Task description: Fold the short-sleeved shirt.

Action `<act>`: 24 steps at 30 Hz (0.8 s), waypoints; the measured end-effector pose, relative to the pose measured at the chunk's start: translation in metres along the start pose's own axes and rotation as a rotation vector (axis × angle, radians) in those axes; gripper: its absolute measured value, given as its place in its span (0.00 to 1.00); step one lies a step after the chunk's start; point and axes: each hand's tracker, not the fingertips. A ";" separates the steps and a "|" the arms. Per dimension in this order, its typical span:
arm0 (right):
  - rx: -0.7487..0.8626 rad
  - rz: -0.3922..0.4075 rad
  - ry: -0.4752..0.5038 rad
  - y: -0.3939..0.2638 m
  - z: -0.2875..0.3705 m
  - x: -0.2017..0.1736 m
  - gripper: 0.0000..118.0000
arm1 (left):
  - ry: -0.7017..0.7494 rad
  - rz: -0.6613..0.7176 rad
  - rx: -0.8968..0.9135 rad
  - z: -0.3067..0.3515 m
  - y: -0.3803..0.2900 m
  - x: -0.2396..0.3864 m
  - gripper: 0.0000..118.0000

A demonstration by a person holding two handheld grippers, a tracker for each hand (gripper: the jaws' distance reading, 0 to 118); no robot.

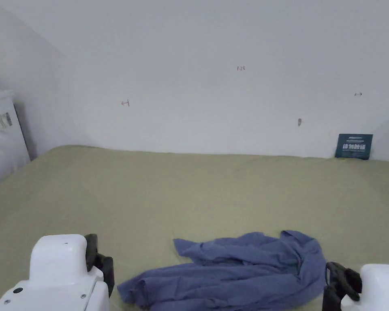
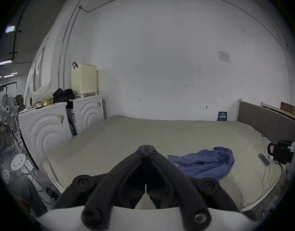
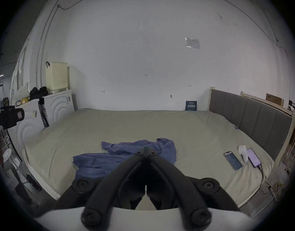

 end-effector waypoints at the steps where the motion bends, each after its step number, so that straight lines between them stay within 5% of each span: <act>1: 0.000 -0.002 0.005 0.000 -0.001 -0.001 0.01 | 0.006 -0.001 -0.011 -0.005 -0.001 -0.001 0.00; 14: -0.116 0.005 0.045 -0.028 -0.046 -0.011 0.01 | -0.135 0.042 -0.568 -0.192 -0.059 -0.036 0.00; 15: -0.126 0.007 0.043 -0.031 -0.050 -0.012 0.01 | -0.143 0.036 -0.594 -0.209 -0.067 -0.036 0.06; 16: -0.141 0.008 0.043 -0.034 -0.056 -0.012 0.01 | -0.132 0.026 -0.618 -0.226 -0.075 -0.033 0.23; 17: -0.159 0.009 0.045 -0.036 -0.062 -0.012 0.01 | -0.138 -0.008 -0.657 -0.242 -0.082 -0.029 0.68; 18: -0.175 0.009 0.048 -0.039 -0.068 -0.012 0.01 | -0.160 -0.034 -0.706 -0.259 -0.091 -0.025 0.97; 24: -0.231 -0.001 0.052 -0.051 -0.091 -0.011 0.01 | -0.083 -0.075 -0.827 -0.328 -0.136 -0.003 0.98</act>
